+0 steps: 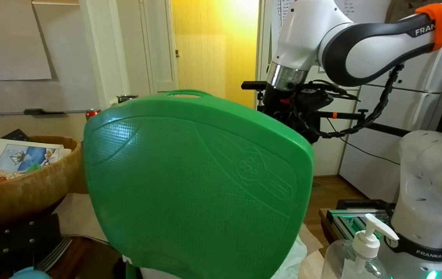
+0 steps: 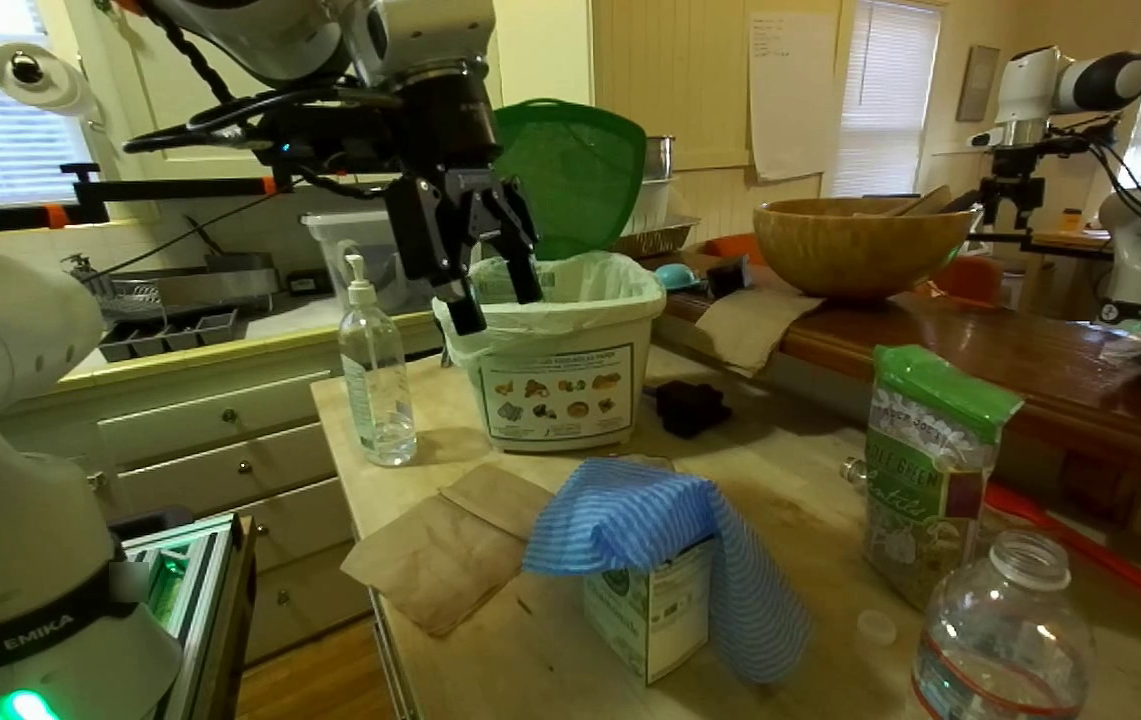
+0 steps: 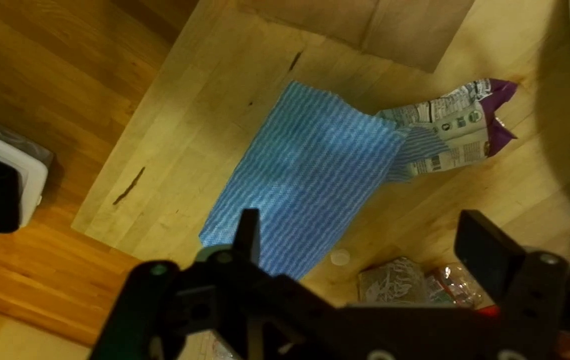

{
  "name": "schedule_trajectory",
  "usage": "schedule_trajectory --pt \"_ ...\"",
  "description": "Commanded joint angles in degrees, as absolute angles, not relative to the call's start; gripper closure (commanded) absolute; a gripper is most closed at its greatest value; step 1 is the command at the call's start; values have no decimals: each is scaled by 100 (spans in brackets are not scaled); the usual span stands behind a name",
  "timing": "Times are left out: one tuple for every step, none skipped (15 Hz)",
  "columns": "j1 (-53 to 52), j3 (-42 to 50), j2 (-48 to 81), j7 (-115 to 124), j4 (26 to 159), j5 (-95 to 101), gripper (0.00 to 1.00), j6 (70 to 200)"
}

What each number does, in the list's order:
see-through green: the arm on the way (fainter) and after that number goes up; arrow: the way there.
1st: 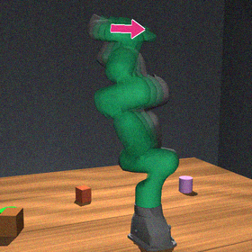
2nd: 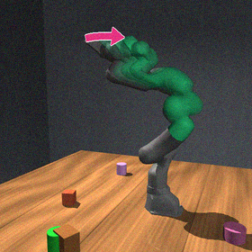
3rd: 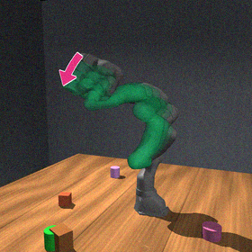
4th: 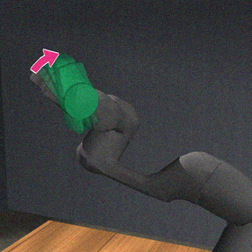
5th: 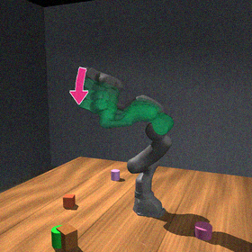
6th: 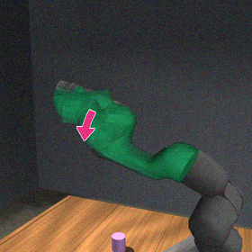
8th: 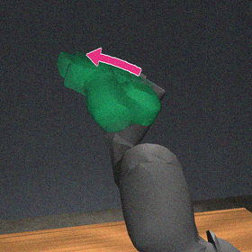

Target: Pick up the blue cloth and put it in the bin

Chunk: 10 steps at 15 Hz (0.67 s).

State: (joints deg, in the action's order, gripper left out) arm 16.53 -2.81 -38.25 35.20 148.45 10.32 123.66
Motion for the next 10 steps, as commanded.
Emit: schedule_trajectory --pt "1994 -472 -3484 4292 14826 1199 0 12490" --pt "2066 -498 -3379 4492 14837 1259 0 12556" --pt "2134 -521 -3280 4695 14843 1331 0 12624" --pt "2168 -517 -3170 4837 14838 1397 0 12690" --pt "2194 -483 -3024 4968 14868 1467 0 12859" --pt "2240 -490 -2932 5134 14887 1591 0 12994" --pt "2228 -415 -2772 5196 14902 1616 0 13156" --pt "2252 -385 -2648 5288 14930 1713 0 13355" --pt "2234 -308 -2521 5303 14954 1706 0 13564" --pt "2249 -280 -2417 5380 14988 1746 0 13778"
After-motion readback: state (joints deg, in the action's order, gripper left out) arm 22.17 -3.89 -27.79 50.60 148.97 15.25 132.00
